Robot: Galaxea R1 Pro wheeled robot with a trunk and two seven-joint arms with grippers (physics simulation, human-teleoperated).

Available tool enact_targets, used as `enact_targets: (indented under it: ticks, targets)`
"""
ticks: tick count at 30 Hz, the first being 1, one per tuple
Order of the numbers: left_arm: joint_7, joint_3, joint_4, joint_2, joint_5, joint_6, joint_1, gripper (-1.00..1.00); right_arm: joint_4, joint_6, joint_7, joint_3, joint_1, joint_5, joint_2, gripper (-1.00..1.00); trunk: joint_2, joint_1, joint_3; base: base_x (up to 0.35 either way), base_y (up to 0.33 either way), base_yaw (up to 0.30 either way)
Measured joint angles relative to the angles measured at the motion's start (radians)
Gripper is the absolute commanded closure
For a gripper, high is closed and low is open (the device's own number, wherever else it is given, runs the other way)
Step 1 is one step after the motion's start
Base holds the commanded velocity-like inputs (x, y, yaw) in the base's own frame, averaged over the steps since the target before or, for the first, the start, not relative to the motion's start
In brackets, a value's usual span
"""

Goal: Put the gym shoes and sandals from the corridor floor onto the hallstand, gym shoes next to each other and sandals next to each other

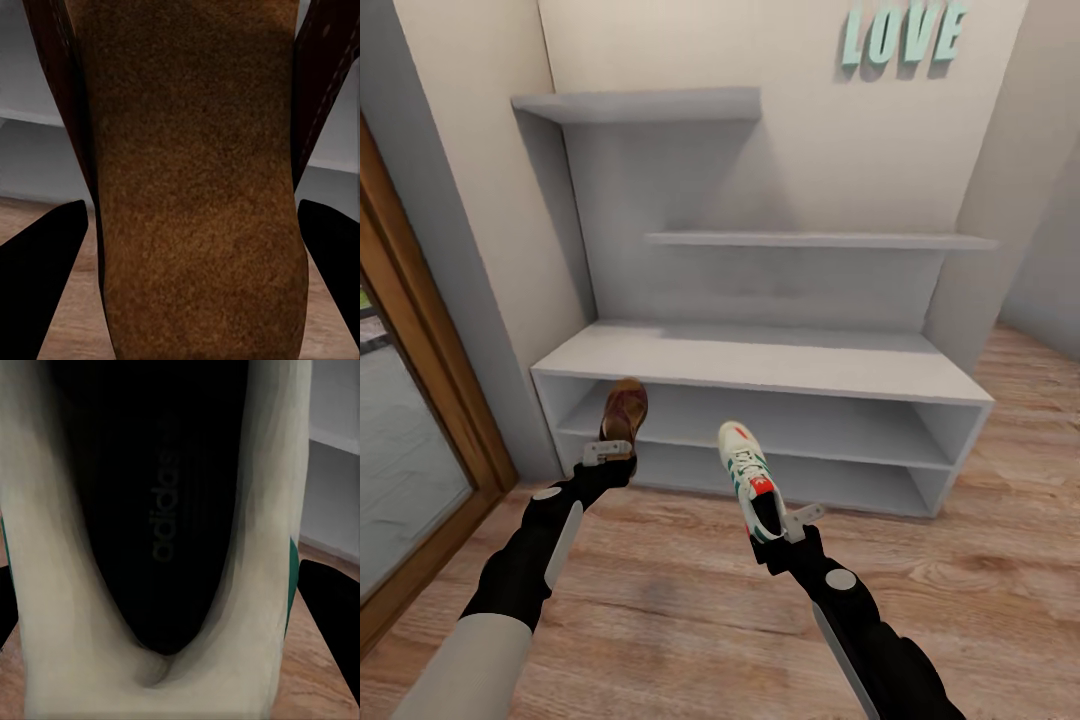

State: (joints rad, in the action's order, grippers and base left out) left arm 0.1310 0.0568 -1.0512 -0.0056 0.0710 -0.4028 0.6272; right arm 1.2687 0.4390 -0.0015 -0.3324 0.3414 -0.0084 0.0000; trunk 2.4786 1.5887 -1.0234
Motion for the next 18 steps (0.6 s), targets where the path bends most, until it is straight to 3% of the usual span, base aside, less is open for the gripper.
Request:
enact_targets:
  ticks: [14, 18]
  targets:
    - [0.0, 0.0, 0.0, 0.0, 0.0, 0.0, 0.0, 1.0, 0.0, 0.0, 0.0, 0.0, 0.0, 0.0, 0.0, 1.0, 0.0, 0.0, 0.001, 0.0, 0.047, -0.017]
    - [0.0, 0.0, 0.0, 0.0, 0.0, 0.0, 0.0, 1.0, 0.0, 0.0, 0.0, 0.0, 0.0, 0.0, 0.0, 1.0, 0.0, 0.0, 0.001, 0.0, 0.193, 0.0]
